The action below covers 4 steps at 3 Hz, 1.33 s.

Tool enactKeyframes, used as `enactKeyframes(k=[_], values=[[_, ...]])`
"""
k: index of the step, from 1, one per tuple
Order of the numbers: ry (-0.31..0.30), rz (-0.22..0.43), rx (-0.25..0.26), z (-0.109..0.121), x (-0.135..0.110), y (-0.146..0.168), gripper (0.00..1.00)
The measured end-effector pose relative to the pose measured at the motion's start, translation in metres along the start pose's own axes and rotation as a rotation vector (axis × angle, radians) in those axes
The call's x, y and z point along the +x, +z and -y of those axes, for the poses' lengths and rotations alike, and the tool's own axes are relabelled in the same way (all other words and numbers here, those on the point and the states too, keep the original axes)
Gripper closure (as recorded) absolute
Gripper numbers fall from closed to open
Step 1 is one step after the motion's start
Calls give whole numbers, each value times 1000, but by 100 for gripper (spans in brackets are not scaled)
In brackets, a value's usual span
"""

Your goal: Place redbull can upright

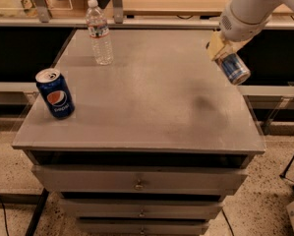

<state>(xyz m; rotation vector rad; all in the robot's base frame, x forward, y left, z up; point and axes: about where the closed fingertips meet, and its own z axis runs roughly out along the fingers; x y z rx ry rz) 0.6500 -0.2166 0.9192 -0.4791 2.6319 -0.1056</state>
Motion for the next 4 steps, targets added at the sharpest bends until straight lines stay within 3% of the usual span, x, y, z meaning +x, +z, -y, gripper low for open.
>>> enactKeyframes(k=[1,2,3,4], values=[[-54,136,-76,8,0,-14,100],[-80,163,-122,9,10,-20,100],[-57,211,-172,12,1,-13,100],[13,348,-303,33,2,-12,100]])
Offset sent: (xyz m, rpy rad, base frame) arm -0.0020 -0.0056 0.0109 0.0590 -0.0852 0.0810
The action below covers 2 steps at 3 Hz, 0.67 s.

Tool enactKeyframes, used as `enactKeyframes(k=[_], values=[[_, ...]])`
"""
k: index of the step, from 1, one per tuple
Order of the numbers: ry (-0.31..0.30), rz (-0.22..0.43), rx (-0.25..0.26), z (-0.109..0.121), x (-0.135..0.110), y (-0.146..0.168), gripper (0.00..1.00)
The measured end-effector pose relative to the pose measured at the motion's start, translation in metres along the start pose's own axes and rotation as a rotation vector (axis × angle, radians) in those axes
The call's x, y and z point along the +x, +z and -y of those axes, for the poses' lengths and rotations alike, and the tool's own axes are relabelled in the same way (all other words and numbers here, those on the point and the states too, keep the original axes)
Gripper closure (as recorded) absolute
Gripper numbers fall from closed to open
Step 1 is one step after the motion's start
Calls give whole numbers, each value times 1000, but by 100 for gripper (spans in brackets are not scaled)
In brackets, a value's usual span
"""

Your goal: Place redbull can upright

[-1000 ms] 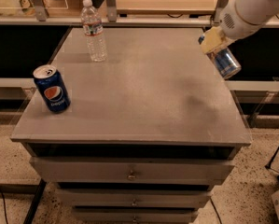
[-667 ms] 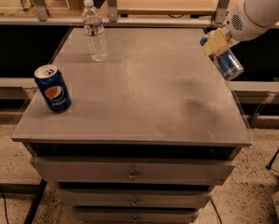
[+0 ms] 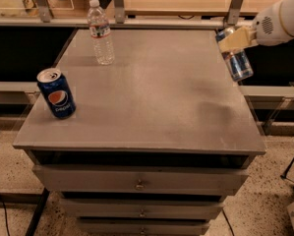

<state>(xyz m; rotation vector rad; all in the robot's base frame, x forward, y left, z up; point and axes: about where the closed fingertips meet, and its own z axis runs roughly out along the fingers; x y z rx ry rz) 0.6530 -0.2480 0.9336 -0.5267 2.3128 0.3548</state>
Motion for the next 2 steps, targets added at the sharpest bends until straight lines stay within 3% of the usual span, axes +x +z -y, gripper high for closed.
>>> enactKeyframes(k=[1,2], values=[[46,51,-61,2,6,-13,100],[43,49,-64,-1,4,-10,100]])
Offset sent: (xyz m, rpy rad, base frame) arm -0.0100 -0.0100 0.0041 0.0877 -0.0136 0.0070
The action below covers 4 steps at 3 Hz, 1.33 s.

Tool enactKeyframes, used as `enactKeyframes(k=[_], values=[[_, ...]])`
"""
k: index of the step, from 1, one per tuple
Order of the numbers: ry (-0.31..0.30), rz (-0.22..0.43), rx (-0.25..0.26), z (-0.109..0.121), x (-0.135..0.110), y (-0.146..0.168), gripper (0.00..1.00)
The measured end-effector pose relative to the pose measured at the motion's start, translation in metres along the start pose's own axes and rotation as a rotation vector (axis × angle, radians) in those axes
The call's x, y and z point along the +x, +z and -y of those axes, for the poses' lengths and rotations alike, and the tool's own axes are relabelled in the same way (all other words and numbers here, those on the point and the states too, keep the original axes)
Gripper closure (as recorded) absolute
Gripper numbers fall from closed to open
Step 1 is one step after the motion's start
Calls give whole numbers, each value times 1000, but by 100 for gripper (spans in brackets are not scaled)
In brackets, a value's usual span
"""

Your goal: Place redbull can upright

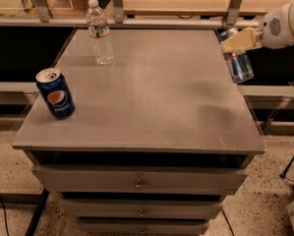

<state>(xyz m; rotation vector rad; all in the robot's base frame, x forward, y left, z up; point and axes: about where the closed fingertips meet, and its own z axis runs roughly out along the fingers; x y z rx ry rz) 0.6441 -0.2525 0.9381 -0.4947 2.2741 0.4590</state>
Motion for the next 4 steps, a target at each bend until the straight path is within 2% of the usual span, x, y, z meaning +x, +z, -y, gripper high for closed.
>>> enactKeyframes(k=[1,2,3,4], values=[[-22,9,-32,-2,1,3,100],[-69,85,-160,-10,1,0,100],[-142,111,-190,-20,-4,2,100],[-141,108,-187,-19,-3,3,100]])
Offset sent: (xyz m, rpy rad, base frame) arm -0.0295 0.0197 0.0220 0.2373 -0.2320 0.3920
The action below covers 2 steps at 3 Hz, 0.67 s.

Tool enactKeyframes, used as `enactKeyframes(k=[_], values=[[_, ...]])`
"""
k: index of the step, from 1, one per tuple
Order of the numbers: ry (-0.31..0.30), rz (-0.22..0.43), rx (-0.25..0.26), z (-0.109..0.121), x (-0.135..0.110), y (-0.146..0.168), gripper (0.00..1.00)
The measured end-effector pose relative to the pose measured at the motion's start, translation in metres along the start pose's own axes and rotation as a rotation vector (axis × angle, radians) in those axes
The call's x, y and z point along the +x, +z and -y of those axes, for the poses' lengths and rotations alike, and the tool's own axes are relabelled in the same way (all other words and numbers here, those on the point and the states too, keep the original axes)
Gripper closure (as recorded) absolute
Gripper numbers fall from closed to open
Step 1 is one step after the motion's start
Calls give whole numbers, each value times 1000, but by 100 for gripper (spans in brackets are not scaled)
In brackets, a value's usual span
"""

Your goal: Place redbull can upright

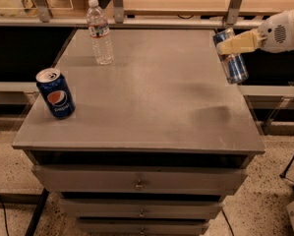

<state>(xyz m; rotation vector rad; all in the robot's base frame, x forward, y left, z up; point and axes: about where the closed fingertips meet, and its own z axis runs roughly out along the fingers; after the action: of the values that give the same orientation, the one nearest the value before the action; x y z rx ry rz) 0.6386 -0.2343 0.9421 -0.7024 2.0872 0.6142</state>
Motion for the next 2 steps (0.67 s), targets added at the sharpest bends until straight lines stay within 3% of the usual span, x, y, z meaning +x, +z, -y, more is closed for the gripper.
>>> enactKeyframes(k=[1,2], values=[[-15,66,-26,2,1,0,100],[-77,187,-141,-4,-1,-2,100]])
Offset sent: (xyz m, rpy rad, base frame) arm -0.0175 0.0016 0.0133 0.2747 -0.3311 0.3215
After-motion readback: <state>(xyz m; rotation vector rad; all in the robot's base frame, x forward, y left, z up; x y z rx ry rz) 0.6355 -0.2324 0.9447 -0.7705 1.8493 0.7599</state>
